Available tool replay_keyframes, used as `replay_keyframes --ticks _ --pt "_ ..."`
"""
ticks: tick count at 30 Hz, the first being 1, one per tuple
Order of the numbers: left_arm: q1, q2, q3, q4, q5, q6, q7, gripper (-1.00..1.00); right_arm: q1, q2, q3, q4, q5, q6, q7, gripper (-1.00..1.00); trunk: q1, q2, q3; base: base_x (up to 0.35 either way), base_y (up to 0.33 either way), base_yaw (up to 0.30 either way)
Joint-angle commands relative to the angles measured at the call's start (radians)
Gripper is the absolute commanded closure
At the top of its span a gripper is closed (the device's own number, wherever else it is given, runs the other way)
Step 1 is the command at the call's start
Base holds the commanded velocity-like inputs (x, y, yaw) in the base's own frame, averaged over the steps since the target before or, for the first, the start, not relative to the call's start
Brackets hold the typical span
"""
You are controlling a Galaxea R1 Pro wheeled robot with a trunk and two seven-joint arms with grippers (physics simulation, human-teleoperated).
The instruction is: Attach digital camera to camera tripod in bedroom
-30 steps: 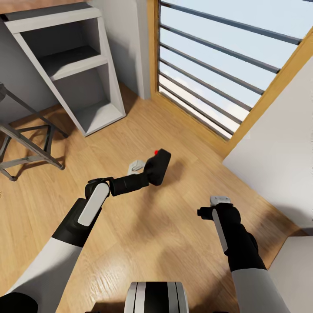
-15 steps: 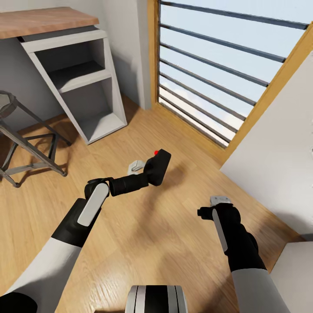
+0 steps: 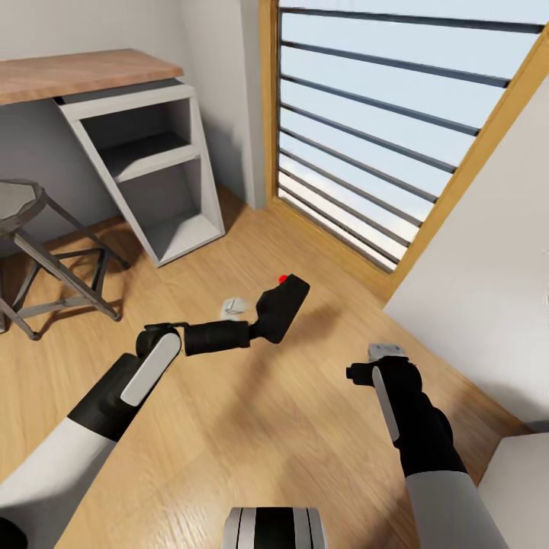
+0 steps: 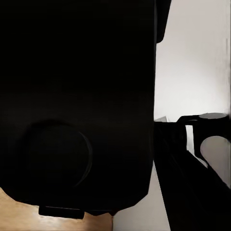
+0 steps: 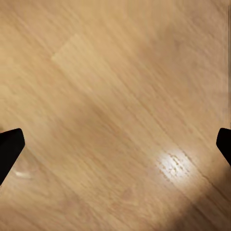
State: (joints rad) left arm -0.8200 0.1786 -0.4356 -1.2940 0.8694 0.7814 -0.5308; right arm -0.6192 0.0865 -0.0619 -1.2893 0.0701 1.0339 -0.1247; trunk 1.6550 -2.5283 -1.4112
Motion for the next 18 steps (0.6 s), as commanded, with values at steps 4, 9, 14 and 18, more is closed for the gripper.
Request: replay_keyframes --ticks 4,9,14,18 --pt "-0.001 0.021 -0.009 0.011 0.003 -0.057 -0.080 1.00 0.000 0.001 -0.001 -0.001 0.006 0.006 0.004 -1.00 -0.002 0.001 0.015 0.000 0.000 0.000" --pt "-0.001 0.028 -0.019 0.035 0.003 -0.088 -0.143 1.00 0.000 0.001 -0.001 -0.001 0.006 0.013 0.004 -1.00 -0.004 0.002 0.034 0.000 0.000 0.000" --pt "-0.001 0.030 -0.031 0.059 0.001 -0.099 -0.163 1.00 0.000 0.001 -0.001 -0.001 0.008 0.013 0.004 -1.00 -0.006 0.003 0.054 0.000 0.000 0.000" --pt "-0.001 0.032 -0.034 0.084 0.007 -0.114 -0.171 1.00 0.000 0.001 -0.001 -0.001 0.008 0.013 0.004 -1.00 -0.008 0.004 0.069 0.000 0.000 0.000"
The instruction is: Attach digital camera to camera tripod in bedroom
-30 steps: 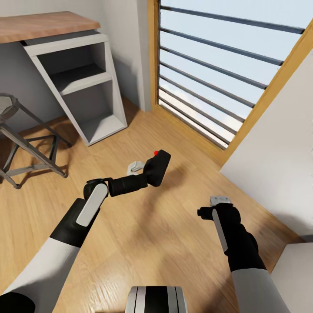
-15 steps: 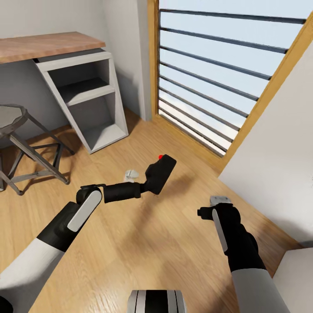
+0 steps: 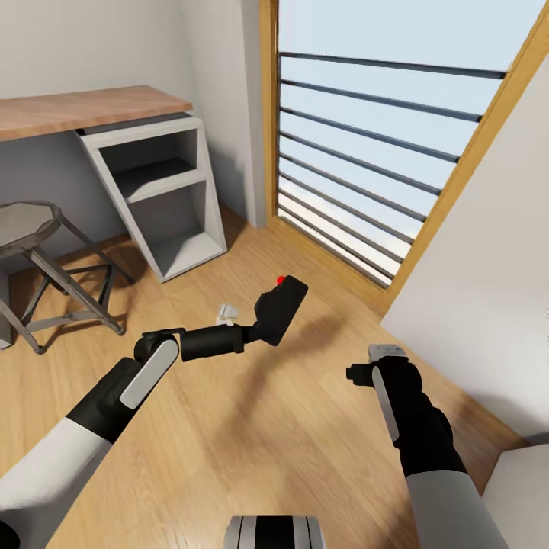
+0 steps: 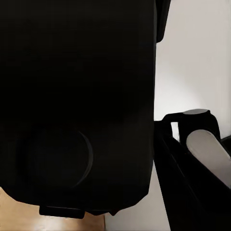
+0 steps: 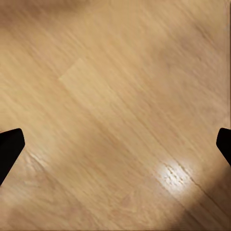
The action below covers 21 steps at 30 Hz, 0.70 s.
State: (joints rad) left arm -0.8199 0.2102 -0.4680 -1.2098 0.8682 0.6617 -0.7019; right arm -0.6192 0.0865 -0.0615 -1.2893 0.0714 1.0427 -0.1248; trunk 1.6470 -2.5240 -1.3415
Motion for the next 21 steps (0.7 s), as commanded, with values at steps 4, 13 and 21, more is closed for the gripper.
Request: replay_keyframes --ticks 4,13,21 --pt "-0.001 0.000 -0.006 0.060 0.012 -0.046 -0.008 1.00 -0.001 0.002 -0.001 -0.001 0.007 0.004 0.004 -1.00 -0.002 0.001 0.015 0.000 0.000 0.000" --pt "-0.001 0.015 -0.009 0.095 0.006 -0.076 -0.170 1.00 -0.001 0.002 -0.001 -0.001 0.005 0.004 0.004 -1.00 -0.006 0.003 0.050 0.000 0.000 0.000" --pt "-0.001 0.014 -0.009 0.122 0.006 -0.077 -0.180 1.00 -0.001 0.002 -0.001 -0.001 0.007 0.004 0.004 -1.00 -0.010 0.005 0.081 0.000 0.000 0.000"
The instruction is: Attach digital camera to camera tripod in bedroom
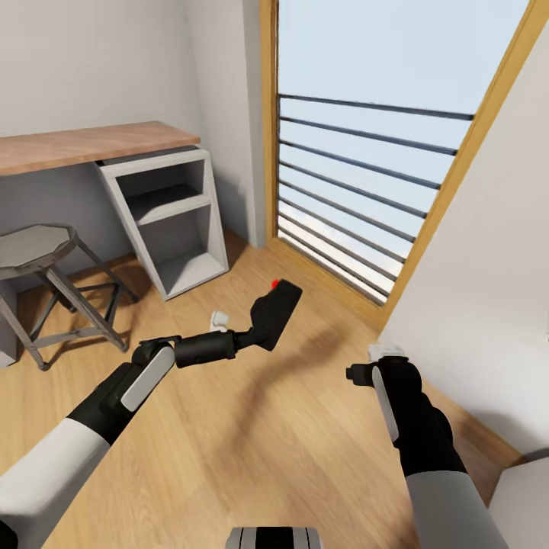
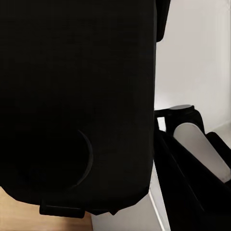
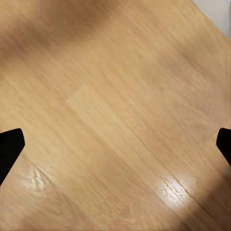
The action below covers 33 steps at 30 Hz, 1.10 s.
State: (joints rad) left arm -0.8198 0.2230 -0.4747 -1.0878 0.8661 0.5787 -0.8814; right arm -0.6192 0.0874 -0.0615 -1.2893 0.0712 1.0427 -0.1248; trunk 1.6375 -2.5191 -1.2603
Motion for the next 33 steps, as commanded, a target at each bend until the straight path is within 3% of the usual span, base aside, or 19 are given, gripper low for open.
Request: replay_keyframes --ticks 1,33 --pt "-0.001 0.001 -0.002 0.003 0.008 0.006 -0.001 1.00 -0.001 0.001 -0.001 -0.001 0.007 0.004 0.004 -1.00 -0.001 0.000 0.003 0.000 0.000 0.000" --pt "-0.001 0.003 -0.001 0.049 0.016 0.005 -0.008 1.00 -0.001 0.001 -0.001 -0.001 0.005 0.004 0.004 -1.00 -0.015 0.007 0.127 0.000 0.000 0.000"
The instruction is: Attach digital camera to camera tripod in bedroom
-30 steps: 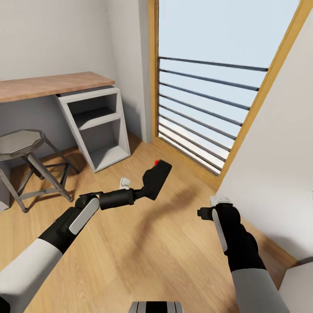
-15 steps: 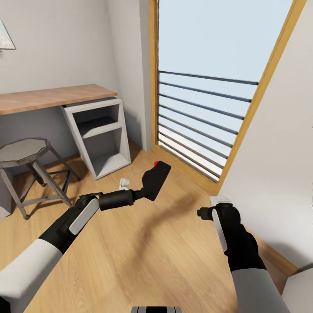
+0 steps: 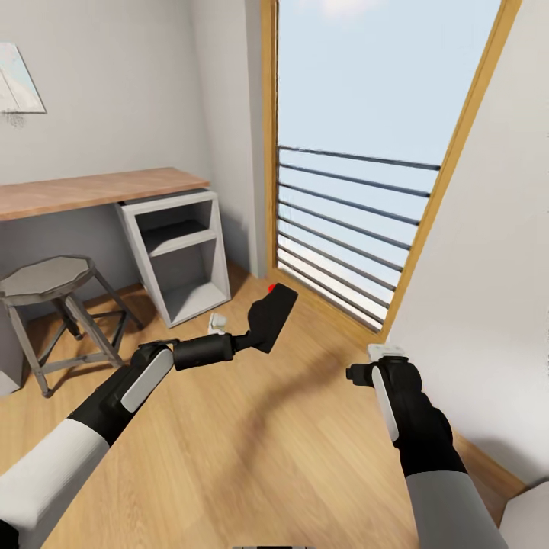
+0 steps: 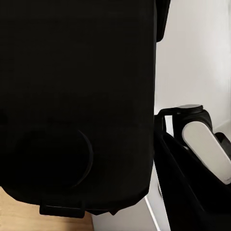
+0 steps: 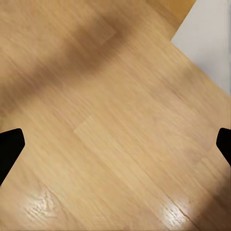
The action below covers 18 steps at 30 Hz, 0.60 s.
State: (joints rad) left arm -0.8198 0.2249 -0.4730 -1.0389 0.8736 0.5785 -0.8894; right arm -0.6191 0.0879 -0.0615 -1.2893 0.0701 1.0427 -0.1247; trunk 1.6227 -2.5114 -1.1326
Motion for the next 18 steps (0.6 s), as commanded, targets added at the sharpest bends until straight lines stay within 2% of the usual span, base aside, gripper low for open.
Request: replay_keyframes --ticks 1,18 --pt "-0.001 0.001 -0.003 0.000 0.008 0.005 0.000 1.00 -0.001 0.001 -0.001 -0.001 0.006 0.004 0.004 -1.00 -0.001 0.000 0.003 0.000 0.000 0.000" --pt "-0.001 0.001 -0.003 0.002 0.011 0.005 0.001 1.00 -0.001 0.001 -0.001 -0.001 0.006 0.004 0.004 -1.00 -0.008 0.004 0.069 0.000 0.000 0.000"
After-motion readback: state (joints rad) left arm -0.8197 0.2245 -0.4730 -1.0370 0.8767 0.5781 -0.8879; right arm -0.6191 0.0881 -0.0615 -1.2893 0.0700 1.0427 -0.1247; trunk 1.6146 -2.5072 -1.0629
